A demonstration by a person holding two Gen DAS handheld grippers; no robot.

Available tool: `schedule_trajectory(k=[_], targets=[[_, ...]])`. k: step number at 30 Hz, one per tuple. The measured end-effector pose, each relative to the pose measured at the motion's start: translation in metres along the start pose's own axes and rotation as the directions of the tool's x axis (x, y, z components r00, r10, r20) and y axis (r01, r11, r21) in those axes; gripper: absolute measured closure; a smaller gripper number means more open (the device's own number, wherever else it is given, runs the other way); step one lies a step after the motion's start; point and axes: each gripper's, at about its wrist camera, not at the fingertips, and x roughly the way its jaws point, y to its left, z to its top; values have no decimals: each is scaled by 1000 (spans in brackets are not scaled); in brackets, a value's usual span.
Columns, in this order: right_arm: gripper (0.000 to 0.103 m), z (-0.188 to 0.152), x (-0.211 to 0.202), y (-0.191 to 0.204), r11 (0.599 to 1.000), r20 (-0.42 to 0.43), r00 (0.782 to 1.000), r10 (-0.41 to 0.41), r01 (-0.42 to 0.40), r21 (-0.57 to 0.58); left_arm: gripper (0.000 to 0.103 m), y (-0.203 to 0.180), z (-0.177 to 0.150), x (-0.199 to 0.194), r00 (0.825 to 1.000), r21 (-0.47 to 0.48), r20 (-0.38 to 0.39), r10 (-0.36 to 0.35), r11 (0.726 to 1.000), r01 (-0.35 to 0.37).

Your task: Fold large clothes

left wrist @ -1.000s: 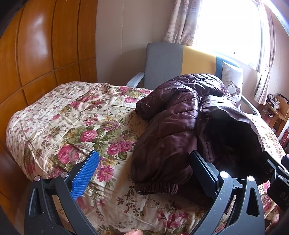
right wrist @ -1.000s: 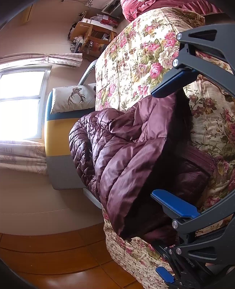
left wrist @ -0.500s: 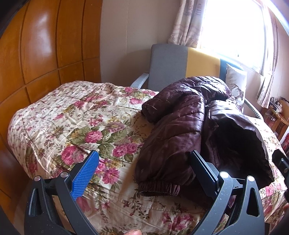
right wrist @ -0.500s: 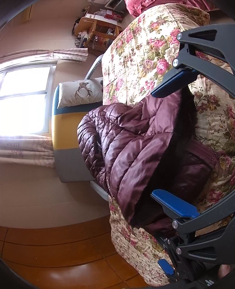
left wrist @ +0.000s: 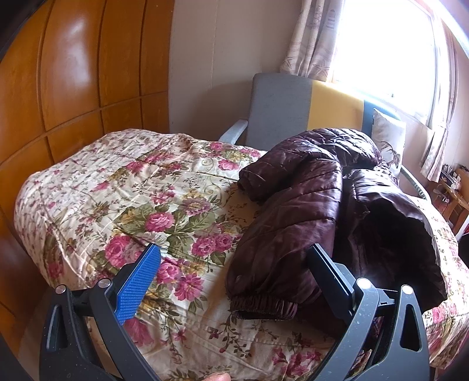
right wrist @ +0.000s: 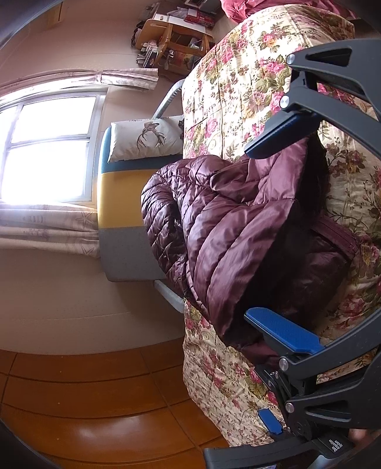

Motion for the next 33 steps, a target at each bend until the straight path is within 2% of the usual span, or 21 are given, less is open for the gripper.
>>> schedule_trajectory(k=[9,14,18,21,23,24,25,27,30,33], targets=[[2,4,-5,5,999,13,999,35,-35,-9,4,4,0,-5,1000,-1,12,6,1000,-6],[2,15,5,26,988,-24,991,128,-130,-81,4,39,7,-5,1000,-117,3,0,993,0],[2,25,25,50,970,-85,975,207,-216,-114,4,67,9,-2,999,-176,-1,52,983,-51],[2,28,47,73,962,-98,985,145,-164,-218,4,82,4,1,998,-205,-20,52,977,-55],[2,29,66,86,947,-102,993,58,-87,-311,4,84,-1,4,999,-205,-35,23,978,-30],[8,28,73,87,942,-106,994,38,-71,-328,4,81,-4,5,999,-194,-40,2,981,-10],[18,28,79,85,939,-123,992,43,-82,-335,4,79,-5,6,999,-185,-43,-14,983,6],[77,30,86,74,941,-167,984,69,-120,-317,4,72,-8,9,997,-162,-51,-63,985,54],[89,41,79,42,960,-139,988,74,-108,-258,4,53,-10,9,989,-94,-49,-142,986,137],[92,52,63,-2,981,-88,996,23,-40,-190,4,26,-9,6,973,-2,-43,-229,973,229]])
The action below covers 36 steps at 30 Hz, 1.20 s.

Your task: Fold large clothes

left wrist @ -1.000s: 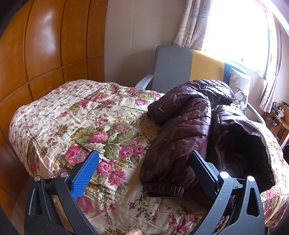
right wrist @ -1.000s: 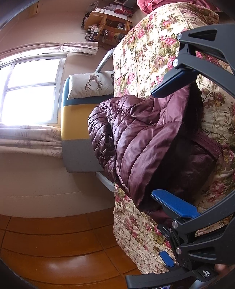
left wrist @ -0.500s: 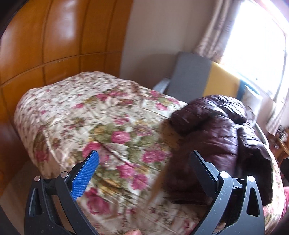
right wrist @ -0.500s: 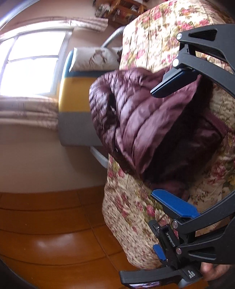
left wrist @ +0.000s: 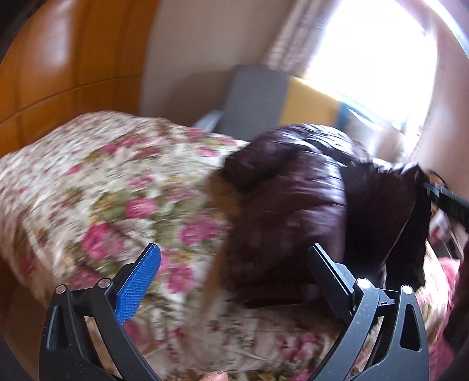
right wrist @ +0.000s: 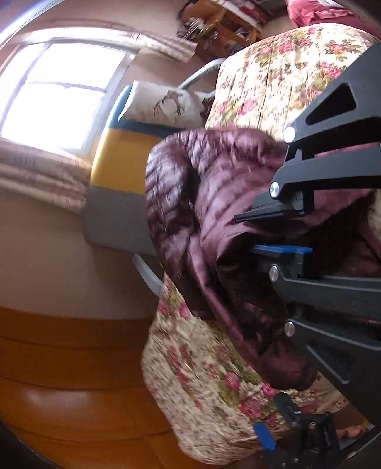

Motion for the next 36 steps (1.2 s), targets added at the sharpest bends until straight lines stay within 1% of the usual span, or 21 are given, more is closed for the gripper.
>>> schedule_trajectory(k=[4,6,7,8,10,12,13,15,16,17,18,19,20,21,23,25,28,29,31,34,36], targets=[[95,-14,-14,-81,979,-9,991,-135,135,156,4,-30,-1,15,1000,101,-20,0,995,2],[97,-27,-14,-124,948,-51,980,-191,197,248,4,-38,0,24,999,119,-42,1,993,3],[99,-37,-13,-149,922,-82,971,-224,238,304,4,-42,1,30,999,130,-46,27,991,-20],[103,-48,-11,-170,891,-113,953,-281,302,339,5,-42,3,36,998,130,-49,35,991,-28],[103,-73,-7,-210,826,-184,925,-332,380,417,27,-37,11,46,998,99,-63,22,995,-15],[103,-99,-4,-241,769,-265,911,-316,409,492,65,-25,22,55,995,41,-100,-16,999,20],[103,-113,-8,-254,743,-299,895,-332,443,502,71,-16,27,57,995,7,-99,-14,1000,15],[102,-125,-17,-267,729,-318,881,-351,470,498,81,7,41,57,997,-68,-71,-10,998,5],[98,-128,-22,-272,724,-324,878,-353,475,500,82,23,53,56,998,-108,-58,-4,994,-2],[84,-130,-25,-278,725,-327,877,-353,477,497,83,37,62,57,999,-143,-48,-9,990,2],[52,-127,-26,-280,731,-320,879,-353,473,492,83,45,69,58,999,-156,-37,2,988,-8],[45,-118,-27,-277,748,-292,886,-360,461,477,83,54,78,59,999,-148,-19,49,988,-52],[44,-108,-21,-273,771,-270,895,-355,443,457,83,62,87,61,997,-143,-7,83,986,-83],[44,-92,-11,-265,798,-255,905,-340,421,432,83,67,92,65,996,-153,-9,84,985,-84],[41,-58,7,-237,865,-192,936,-296,347,361,83,83,101,79,992,-177,-31,122,976,-125],[34,-22,28,-197,931,-119,967,-225,249,268,83,95,107,94,984,-181,-54,172,967,-179],[30,29,62,-132,989,-33,996,-85,88,115,76,102,108,103,976,-153,-51,210,964,-216],[27,47,76,-107,998,-8,999,-38,39,52,72,102,107,104,976,-153,-48,211,964,-216],[22,72,105,-58,995,25,1000,6,-3,-100,71,106,101,104,981,-157,-50,190,968,-195],[20,97,167,16,941,-1,1000,25,-24,-336,71,110,94,107,985,-153,-52,167,973,-173],[21,103,212,49,891,-24,999,-28,14,-454,71,109,92,107,986,-136,-47,163,976,-168]])
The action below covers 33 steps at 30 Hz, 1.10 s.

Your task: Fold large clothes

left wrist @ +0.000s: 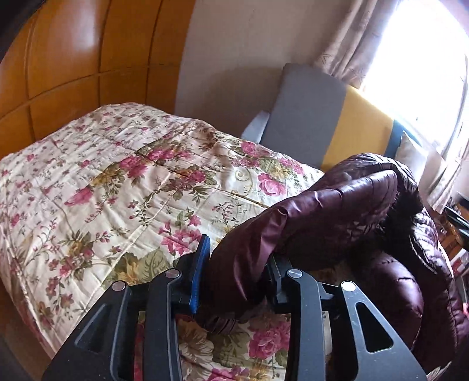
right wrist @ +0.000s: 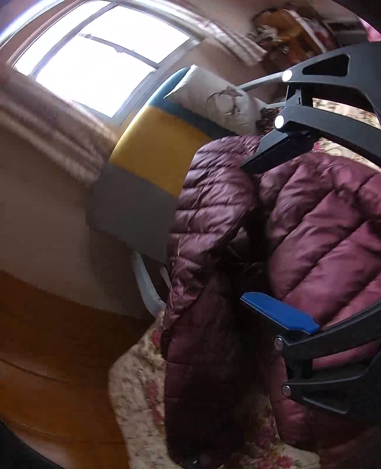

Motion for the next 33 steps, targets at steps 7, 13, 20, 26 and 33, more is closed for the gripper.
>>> schedule_trajectory(k=[7,13,20,26,33], targets=[[89,38,85,2,991,-76,989,-124,120,-62,71,1,7,5,1000,12,-2,-10,1000,10],[92,8,25,-131,910,-27,987,-158,156,384,71,-6,13,8,1000,13,-2,-1,1000,1],[93,-163,-28,-318,446,-170,968,-184,236,863,62,-5,15,12,997,-31,-36,72,997,-73],[89,-322,-28,-376,64,-259,964,-56,262,963,23,0,22,-15,990,-73,10,142,987,-141],[16,-408,-64,-362,-52,-165,986,33,167,985,21,-7,12,-94,983,-96,103,-152,982,162]])
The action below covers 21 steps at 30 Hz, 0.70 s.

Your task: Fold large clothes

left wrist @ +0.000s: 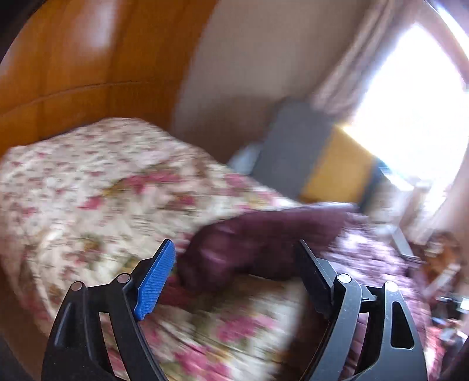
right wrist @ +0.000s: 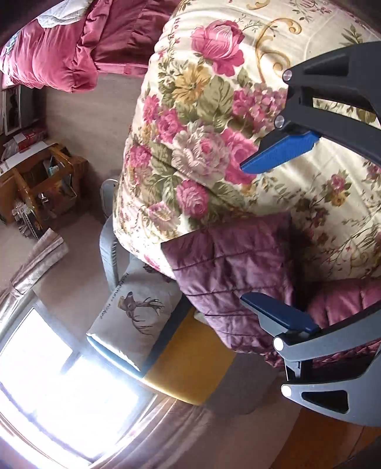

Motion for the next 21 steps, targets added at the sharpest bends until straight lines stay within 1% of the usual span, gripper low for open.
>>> schedule_trajectory(k=[1,2,3,4,5,6,7,8,9,10,11,12,13,14,15,16,17,18,19,20,21], targets=[[15,-8,-2,1,998,-40,999,37,-38,-41,20,-9,-7,-9,996,27,-20,-86,996,86],[15,-14,-8,0,994,-83,994,74,-80,-79,15,-17,-14,-13,990,50,-43,-135,989,137],[9,-29,-12,2,982,-162,978,129,-149,-117,13,-27,-25,-12,977,80,-88,-196,976,203],[7,-45,-12,5,969,-239,954,179,-213,-126,13,-33,-32,-7,965,91,-124,-233,965,245],[5,-62,-13,9,952,-316,920,232,-281,-121,11,-38,-40,1,949,91,-168,-268,954,285],[3,-80,-14,12,932,-388,879,278,-344,-110,11,-43,-49,14,919,64,-230,-321,937,344],[2,-100,-15,15,910,-450,834,320,-402,-99,11,-47,-54,23,896,40,-264,-358,924,381],[2,-118,-16,18,891,-488,798,353,-446,-85,11,-52,-59,33,872,15,-293,-392,910,414],[2,-133,-16,20,875,-517,767,380,-480,-69,11,-57,-62,42,855,1,-313,-413,901,435],[2,-150,-17,23,860,-547,738,395,-507,-63,10,-64,-65,55,824,-11,-339,-453,878,478],[2,-164,-15,26,851,-575,717,394,-521,-66,10,-68,-66,62,803,-15,-357,-477,862,506],[2,-173,-10,26,846,-591,703,395,-529,-65,10,-74,-67,73,786,-20,-377,-489,853,521],[2,-184,-5,28,845,-615,685,390,-531,-57,10,-78,-68,78,777,-27,-386,-497,848,529],[2,-193,-1,30,848,-633,676,377,-527,-57,10,-84,-70,83,748,-40,-405,-526,827,560],[2,-200,3,33,852,-645,673,361,-520,-66,10,-88,-72,89,723,-46,-425,-545,810,584],[2,-207,6,38,850,-653,671,351,-520,-78,12,-91,-74,96,721,-44,-435,-539,813,580],[2,-210,7,42,848,-657,669,348,-523,-83,31,-92,-75,101,712,-58,-444,-543,811,582],[5,-212,5,49,843,-665,660,349,-531,-85,51,-94,-75,105,701,-66,-461,-545,808,585],[9,-213,1,58,835,-674,651,349,-543,-92,63,-96,-72,105,710,-48,-464,-530,815,578],[25,-212,-7,68,825,-675,656,339,-552,-123,71,-97,-69,100,699,-51,-466,-542,806,590],[45,-210,-17,82,813,-663,676,321,-556,-175,77,-98,-63,96,686,-65,-467,-558,796,602]])
